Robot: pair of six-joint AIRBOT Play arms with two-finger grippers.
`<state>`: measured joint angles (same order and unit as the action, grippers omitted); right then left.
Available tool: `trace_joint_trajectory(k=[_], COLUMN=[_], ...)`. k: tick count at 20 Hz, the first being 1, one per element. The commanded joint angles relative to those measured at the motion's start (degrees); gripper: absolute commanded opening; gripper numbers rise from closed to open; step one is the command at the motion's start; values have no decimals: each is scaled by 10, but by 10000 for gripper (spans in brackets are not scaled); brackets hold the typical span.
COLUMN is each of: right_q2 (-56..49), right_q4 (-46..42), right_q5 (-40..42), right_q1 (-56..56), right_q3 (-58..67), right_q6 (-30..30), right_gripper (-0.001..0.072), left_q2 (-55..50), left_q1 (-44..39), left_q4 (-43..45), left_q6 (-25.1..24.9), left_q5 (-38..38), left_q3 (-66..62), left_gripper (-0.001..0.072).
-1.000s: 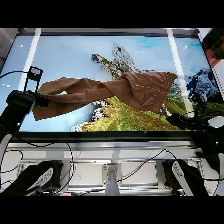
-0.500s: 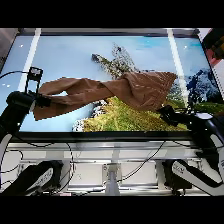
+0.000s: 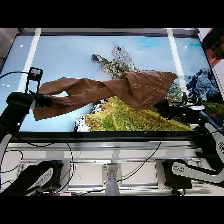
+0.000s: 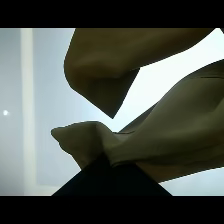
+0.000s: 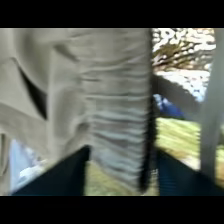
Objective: Fold the clothes and pants, and hang the long-sleeved shirts on hangers.
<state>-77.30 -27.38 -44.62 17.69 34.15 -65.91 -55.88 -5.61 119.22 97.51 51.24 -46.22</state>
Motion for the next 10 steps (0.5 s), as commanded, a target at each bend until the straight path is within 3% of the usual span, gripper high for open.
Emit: trace_joint_trajectory(k=[1, 2, 6, 10], right_q2=[-2, -2, 13, 110], right_q4=[23, 23, 21, 21], right_q5=[7, -4, -99, -145], right_q1=[-17, -17, -17, -17], right_q3=[8, 18, 98, 184], right_q6=[1, 2, 18, 22], right_gripper=[97, 33, 32, 31], left_q2=[0, 0, 7, 39], left_q1=[0, 0, 0, 0], left_q4=[-11, -10, 46, 68], left_q6=[0, 0, -3, -3], left_q5=[0, 0, 0, 0], left_q3=[0, 0, 0, 0], left_gripper=[16, 16, 16, 16])
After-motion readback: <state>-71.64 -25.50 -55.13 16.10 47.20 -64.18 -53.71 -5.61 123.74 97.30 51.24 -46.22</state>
